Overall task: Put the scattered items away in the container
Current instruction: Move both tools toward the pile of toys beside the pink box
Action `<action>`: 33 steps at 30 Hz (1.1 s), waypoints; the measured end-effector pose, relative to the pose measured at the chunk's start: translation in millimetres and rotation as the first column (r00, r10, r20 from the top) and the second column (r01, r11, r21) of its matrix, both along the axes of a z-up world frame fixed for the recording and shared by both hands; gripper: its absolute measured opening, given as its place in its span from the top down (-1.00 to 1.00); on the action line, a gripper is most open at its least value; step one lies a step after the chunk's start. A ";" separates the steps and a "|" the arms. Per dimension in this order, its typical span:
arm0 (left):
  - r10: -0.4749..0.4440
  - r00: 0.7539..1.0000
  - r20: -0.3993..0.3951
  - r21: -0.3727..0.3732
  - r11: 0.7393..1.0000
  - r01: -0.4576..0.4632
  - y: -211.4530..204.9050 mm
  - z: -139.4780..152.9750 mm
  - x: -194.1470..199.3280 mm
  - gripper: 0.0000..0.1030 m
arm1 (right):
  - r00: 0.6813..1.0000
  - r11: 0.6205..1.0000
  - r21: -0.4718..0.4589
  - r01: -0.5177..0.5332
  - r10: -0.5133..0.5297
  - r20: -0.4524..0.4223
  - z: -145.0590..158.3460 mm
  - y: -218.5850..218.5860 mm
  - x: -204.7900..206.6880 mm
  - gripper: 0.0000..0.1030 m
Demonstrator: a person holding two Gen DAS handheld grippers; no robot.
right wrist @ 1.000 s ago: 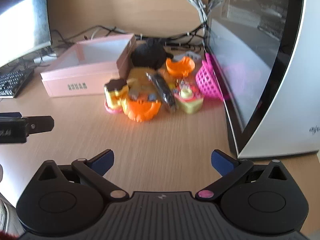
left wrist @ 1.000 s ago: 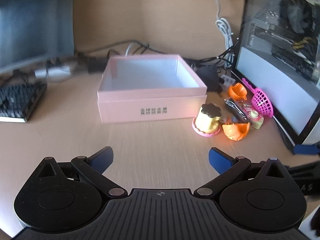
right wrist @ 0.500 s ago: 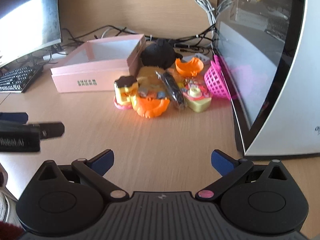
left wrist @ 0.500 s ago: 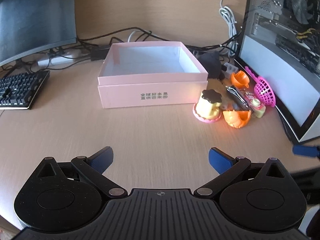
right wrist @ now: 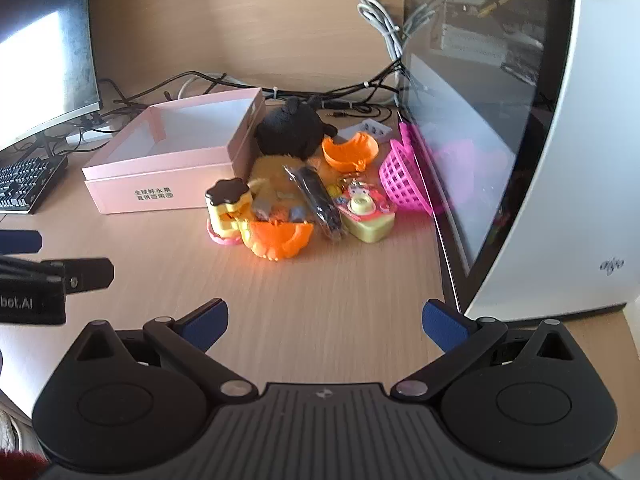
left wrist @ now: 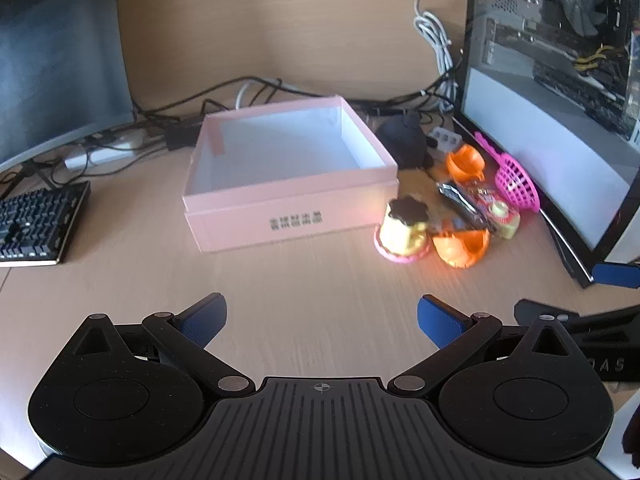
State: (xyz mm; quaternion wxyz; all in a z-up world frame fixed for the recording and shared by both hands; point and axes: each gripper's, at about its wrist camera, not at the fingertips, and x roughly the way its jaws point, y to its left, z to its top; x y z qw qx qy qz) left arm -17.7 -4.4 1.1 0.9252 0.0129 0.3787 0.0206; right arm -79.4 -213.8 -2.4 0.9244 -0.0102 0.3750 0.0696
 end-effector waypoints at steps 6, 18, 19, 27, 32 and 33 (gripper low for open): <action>0.011 1.000 0.007 -0.001 1.000 -0.011 7.5 -0.7 1.4 -1.00 | 0.999 1.000 -0.005 -0.030 0.030 0.017 3.4 10.9 6.3 -1.00; 0.017 1.000 -0.023 0.035 0.999 -0.016 17.9 -5.7 -4.9 -1.00 | 0.995 0.996 0.026 -0.087 0.088 -0.036 -8.3 30.0 20.8 -1.00; 0.006 1.000 -0.020 0.031 0.999 -0.005 19.3 -6.7 -4.5 -1.00 | 0.995 0.996 0.031 -0.088 0.090 -0.047 -11.1 31.0 22.0 -1.00; -0.147 0.989 -0.019 -0.023 0.989 0.146 33.3 -30.2 15.6 -1.00 | 0.994 0.997 0.004 -0.077 0.077 -0.083 -37.7 40.6 22.3 -1.00; -0.238 0.971 -0.028 -0.187 0.955 0.228 39.1 -43.7 37.1 -1.00 | 0.997 1.000 -0.017 -0.017 0.016 -0.074 -43.3 46.2 23.0 -1.00; -0.241 0.970 -0.010 -0.206 0.950 0.234 39.8 -44.7 38.8 -1.00 | 0.998 1.000 -0.011 -0.001 0.000 -0.066 -44.1 45.6 21.4 -1.00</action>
